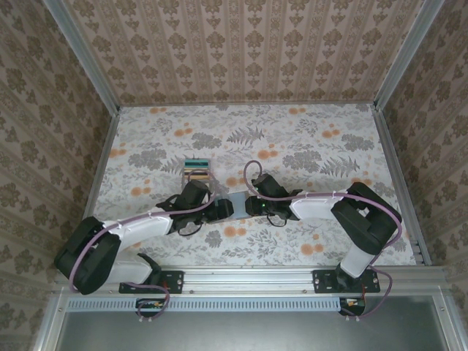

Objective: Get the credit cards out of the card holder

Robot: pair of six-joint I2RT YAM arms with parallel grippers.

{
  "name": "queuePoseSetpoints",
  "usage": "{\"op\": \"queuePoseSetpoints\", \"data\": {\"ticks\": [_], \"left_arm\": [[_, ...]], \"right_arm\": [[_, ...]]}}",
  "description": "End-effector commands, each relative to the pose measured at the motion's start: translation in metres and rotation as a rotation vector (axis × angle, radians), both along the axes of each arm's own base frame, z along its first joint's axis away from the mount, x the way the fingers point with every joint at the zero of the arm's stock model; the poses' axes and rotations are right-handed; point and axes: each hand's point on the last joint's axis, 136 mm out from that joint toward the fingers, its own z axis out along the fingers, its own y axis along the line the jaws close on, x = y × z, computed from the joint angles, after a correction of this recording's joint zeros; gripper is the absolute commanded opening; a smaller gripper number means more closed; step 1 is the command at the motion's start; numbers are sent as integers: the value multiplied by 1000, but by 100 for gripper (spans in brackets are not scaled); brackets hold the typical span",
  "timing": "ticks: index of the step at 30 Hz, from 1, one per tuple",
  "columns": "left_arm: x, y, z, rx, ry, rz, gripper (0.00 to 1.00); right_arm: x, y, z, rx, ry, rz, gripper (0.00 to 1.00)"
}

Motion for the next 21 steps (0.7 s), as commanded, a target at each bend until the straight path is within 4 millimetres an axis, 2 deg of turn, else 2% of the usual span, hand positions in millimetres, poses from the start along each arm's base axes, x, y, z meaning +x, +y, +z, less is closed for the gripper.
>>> {"op": "queuePoseSetpoints", "data": {"ticks": [1,5,14,21], "left_arm": [[3,-4,12,5,-31,-18,96],[3,-8,15,8,-39,-34,99],[5,-17,25,21,-72,-68,99],[6,-13,19,53,-56,-47,99]], "right_arm": [[-12,5,-12,-15,53,26,23],[-13,4,-13,-15,53,27,23],[-13,4,-13,-17,52,27,23],[-13,4,-11,-15,52,26,23]]}}
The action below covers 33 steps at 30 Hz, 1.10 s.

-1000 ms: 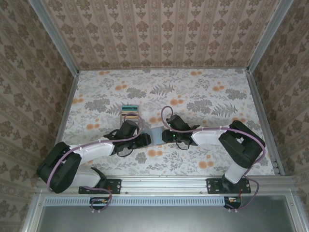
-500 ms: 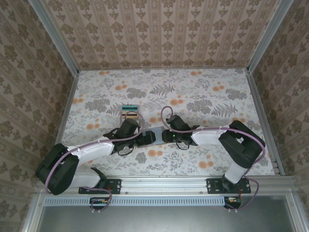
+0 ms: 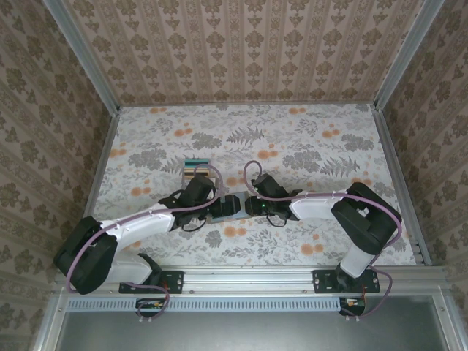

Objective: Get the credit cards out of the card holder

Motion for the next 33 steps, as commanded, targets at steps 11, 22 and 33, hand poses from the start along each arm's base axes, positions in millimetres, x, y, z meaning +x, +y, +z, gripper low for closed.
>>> {"op": "queuePoseSetpoints", "data": {"ticks": [11,22,33], "left_arm": [[-7,33,-24,120,55,82,97],[-4,23,-26,84,61,59,96],[-4,14,-20,47,45,33,94]], "right_arm": [[-12,5,-12,-13,55,28,23],[-12,4,-13,-13,57,25,23],[-14,5,-15,-14,62,26,23]]}}
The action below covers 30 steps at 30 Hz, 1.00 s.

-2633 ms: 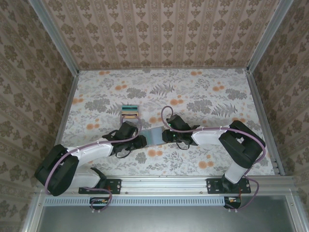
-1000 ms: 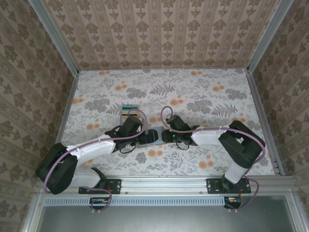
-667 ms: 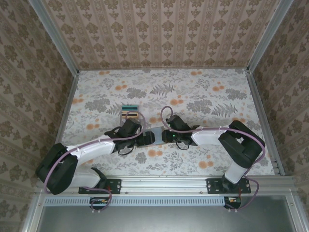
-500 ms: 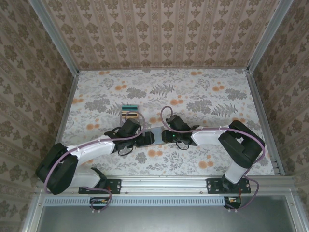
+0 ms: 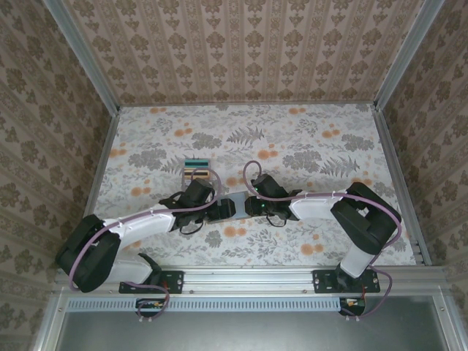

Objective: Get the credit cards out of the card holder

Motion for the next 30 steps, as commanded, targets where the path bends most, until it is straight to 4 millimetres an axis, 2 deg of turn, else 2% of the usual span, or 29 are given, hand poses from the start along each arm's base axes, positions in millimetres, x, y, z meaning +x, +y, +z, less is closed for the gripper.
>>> {"op": "queuePoseSetpoints", "data": {"ticks": [1,8,19,30], "left_arm": [[-1,-4,0,-23,3,-13,94],[-1,-8,1,-39,4,-19,94],[-4,21,-5,51,7,57,94],[-2,9,-7,16,17,29,93]], "right_arm": [[-13,4,-15,-15,60,25,23],[-14,4,-14,-15,60,25,23],[-14,4,-16,-16,64,25,23],[-15,5,-15,-15,61,27,23]]}}
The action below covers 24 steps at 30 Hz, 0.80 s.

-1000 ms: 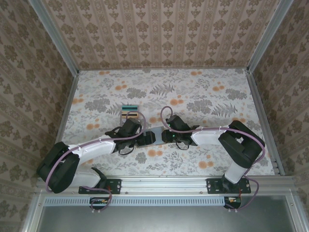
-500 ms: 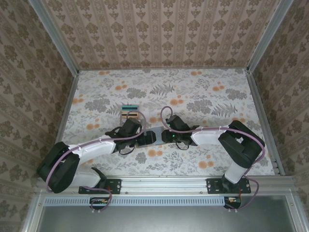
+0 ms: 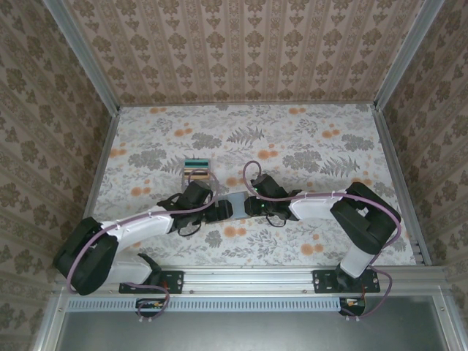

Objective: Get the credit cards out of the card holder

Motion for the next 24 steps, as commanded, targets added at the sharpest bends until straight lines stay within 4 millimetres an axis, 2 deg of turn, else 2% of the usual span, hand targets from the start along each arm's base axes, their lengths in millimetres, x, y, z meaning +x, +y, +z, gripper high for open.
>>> {"op": "queuePoseSetpoints", "data": {"ticks": [1,24], "left_arm": [[0,-3,-2,-19,8,-3,93],[1,-25,14,-74,-33,-78,93]], "right_arm": [[-15,3,-15,-19,62,26,23],[-15,4,-17,-23,67,30,23]]}}
